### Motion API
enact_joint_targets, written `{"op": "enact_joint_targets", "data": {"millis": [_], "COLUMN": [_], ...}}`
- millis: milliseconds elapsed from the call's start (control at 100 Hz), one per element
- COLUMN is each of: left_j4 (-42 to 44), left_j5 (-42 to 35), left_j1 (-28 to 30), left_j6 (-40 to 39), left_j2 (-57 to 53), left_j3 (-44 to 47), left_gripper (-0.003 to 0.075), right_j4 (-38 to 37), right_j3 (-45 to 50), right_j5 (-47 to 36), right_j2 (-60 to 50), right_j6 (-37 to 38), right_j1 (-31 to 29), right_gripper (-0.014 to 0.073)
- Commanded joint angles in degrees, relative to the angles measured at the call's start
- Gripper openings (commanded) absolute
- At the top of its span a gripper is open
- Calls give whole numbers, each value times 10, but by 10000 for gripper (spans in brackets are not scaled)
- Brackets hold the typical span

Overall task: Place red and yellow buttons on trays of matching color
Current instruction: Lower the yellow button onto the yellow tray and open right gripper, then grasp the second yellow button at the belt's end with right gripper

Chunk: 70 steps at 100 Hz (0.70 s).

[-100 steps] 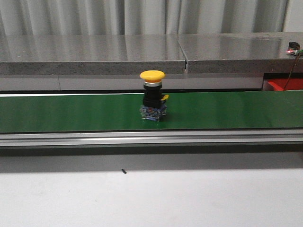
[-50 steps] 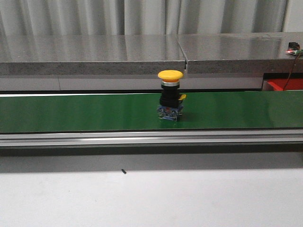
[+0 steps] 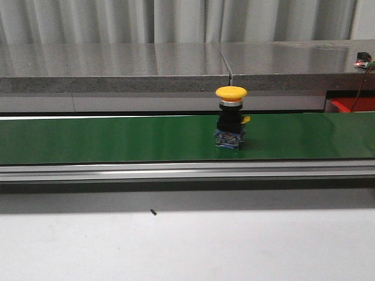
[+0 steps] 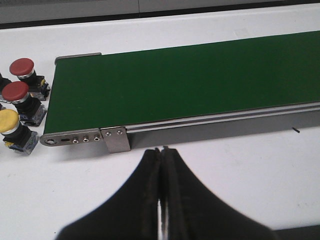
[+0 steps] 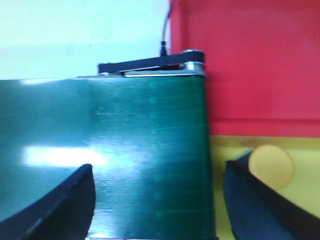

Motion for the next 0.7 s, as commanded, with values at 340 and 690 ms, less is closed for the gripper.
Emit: {"op": "enact_joint_targets", "data": {"millis": [340, 690], "left_j4": [-10, -10], "left_j5": [-35, -35], "left_j1": [-4, -4], "left_j6": [-2, -2], "left_j2": [5, 5], "left_j3": [-15, -15], "left_gripper": [-20, -20], "right_j4": [7, 10], "right_j3": [-13, -14], "right_j5": [11, 37], "right_j2": [-37, -22], "right_j6": [-85, -155], "right_j1": [167, 254], "right_gripper": [540, 540]}}
